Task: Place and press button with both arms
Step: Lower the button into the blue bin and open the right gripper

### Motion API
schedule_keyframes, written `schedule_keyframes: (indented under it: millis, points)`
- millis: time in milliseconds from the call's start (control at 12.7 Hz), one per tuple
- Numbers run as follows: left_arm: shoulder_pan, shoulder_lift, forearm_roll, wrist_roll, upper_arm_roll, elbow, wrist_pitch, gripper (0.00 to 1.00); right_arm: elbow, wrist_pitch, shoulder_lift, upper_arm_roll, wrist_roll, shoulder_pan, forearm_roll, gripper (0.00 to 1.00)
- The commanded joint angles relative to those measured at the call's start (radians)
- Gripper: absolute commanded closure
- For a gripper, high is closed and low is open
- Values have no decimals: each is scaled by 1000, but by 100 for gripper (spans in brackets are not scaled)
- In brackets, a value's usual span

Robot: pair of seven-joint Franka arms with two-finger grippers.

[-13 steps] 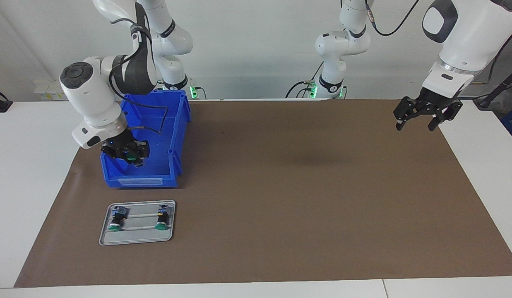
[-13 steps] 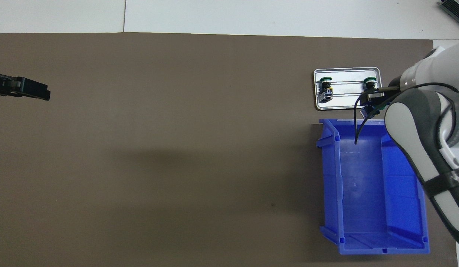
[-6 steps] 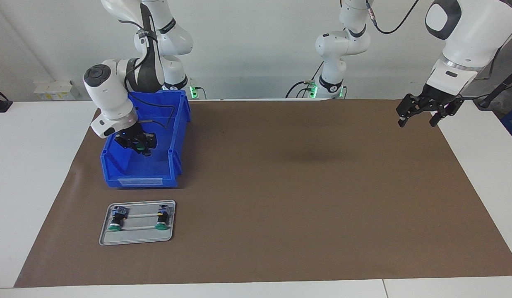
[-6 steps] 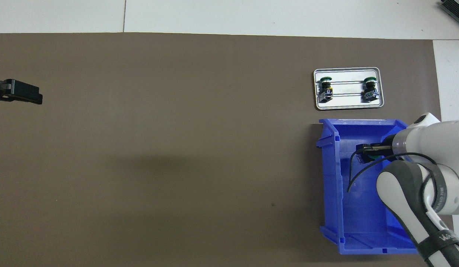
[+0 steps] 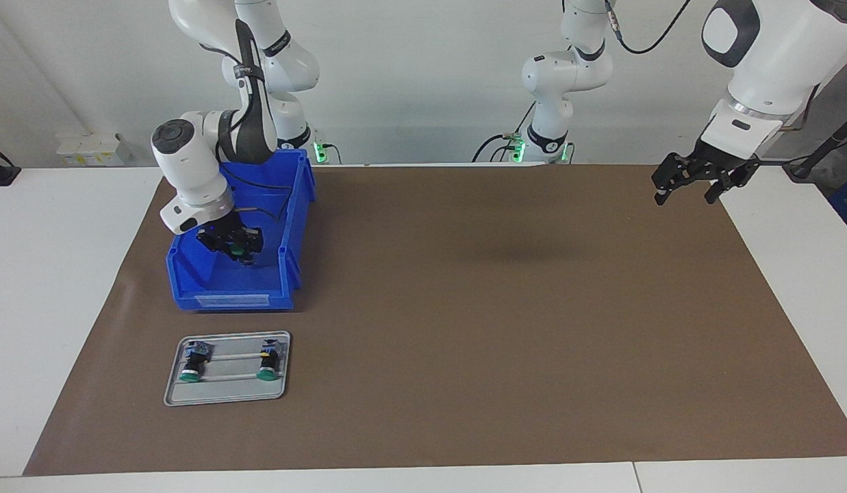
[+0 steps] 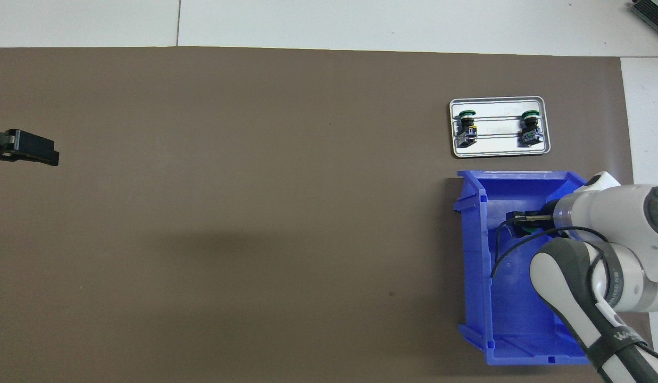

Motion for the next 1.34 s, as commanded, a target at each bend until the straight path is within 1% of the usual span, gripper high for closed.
schedule_keyframes:
  millis: [0, 79, 157, 393, 707, 864, 1099, 1257]
  points:
    - [22, -33, 6, -4, -2, -34, -17, 0, 2, 8, -13, 12, 11, -15, 17, 0]
    - [23, -35, 6, -4, -2, -37, -17, 0, 17, 3, -19, 12, 8, -15, 17, 0]
    - [23, -36, 7, -3, -2, -39, -17, 0, 43, -27, -25, 12, 7, -15, 17, 0]
    - [22, -41, 7, -1, -2, -48, -16, 0, 190, -176, -22, 12, 10, -14, 15, 0]
    - [20, -41, 7, -1, -2, -47, -10, 0, 349, -314, -16, 10, 8, -19, 2, 0]
    - [20, -41, 7, -1, -2, -47, -10, 0, 458, -423, -16, 9, 8, -23, 0, 0]
    - [20, -41, 7, -1, -2, -47, -10, 0, 653, -618, -10, 10, 7, -54, 0, 0]
    - [20, -41, 7, -1, -2, -47, -10, 0, 750, -753, -19, 7, 7, -52, -3, 0]
